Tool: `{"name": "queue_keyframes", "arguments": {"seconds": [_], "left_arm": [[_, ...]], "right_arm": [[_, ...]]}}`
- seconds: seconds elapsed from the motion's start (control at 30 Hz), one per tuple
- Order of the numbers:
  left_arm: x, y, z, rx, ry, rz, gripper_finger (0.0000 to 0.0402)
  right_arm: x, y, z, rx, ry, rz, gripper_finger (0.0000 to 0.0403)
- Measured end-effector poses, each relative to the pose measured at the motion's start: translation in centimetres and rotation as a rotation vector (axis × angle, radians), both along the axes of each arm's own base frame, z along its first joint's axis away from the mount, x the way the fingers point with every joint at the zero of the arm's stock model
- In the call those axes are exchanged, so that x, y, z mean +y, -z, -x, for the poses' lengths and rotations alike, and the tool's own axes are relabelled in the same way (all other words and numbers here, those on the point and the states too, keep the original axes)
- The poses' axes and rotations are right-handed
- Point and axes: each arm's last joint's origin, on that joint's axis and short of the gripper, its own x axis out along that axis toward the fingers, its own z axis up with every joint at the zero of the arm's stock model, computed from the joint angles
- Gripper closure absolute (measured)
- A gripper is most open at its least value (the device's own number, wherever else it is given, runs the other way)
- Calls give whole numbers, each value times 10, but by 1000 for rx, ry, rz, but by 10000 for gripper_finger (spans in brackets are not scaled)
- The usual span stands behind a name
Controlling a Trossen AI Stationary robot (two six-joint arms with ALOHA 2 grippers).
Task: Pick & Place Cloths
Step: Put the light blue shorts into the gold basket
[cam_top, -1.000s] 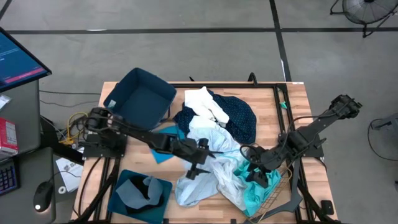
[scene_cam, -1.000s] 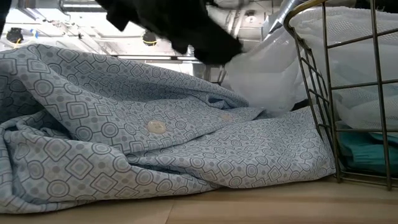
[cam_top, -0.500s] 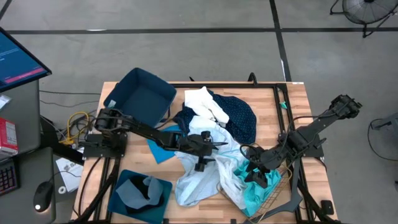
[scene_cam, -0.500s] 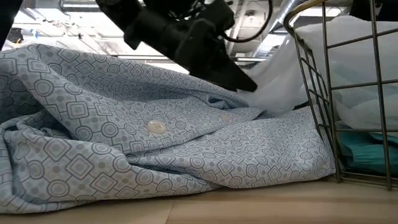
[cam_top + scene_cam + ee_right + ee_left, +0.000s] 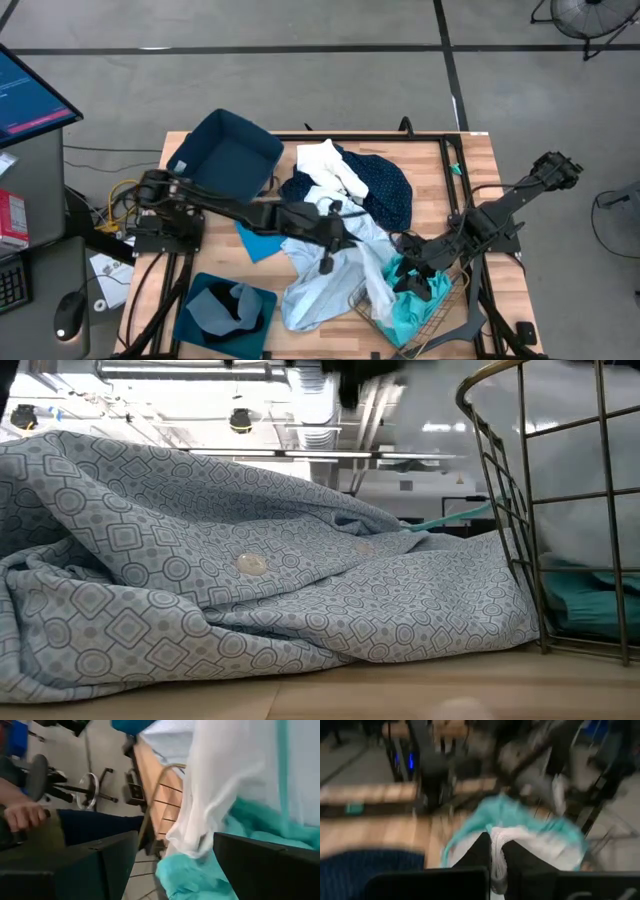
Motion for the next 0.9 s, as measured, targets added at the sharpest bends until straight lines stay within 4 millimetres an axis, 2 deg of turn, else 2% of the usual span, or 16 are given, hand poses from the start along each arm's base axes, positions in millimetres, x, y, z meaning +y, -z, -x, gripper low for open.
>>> {"name": "queue_keyframes", "arguments": {"seconds": [0.1,0.17,0.27,0.37,0.53,0.77,0.9], "left_arm": [[1,-34,7,-97,1,19,401],[1,-49,7,-154,0,30,401],[-3,-58,2,-196,4,44,401],[-11,-48,-10,-180,11,57,401],[-29,-15,-39,-131,38,82,401],[-54,0,-82,-135,149,145,401],[-60,19,-96,-98,157,144,401]], "right_arm": [[-3,-10,4,-61,-11,-30,148],[-6,-19,10,-112,-21,-50,148],[-15,-31,21,-165,-22,-80,148],[-24,-42,33,-221,9,-94,148],[-39,-54,49,-308,93,-80,148],[-46,-50,58,-268,130,-17,148],[-45,-49,57,-255,128,-8,148]]}}
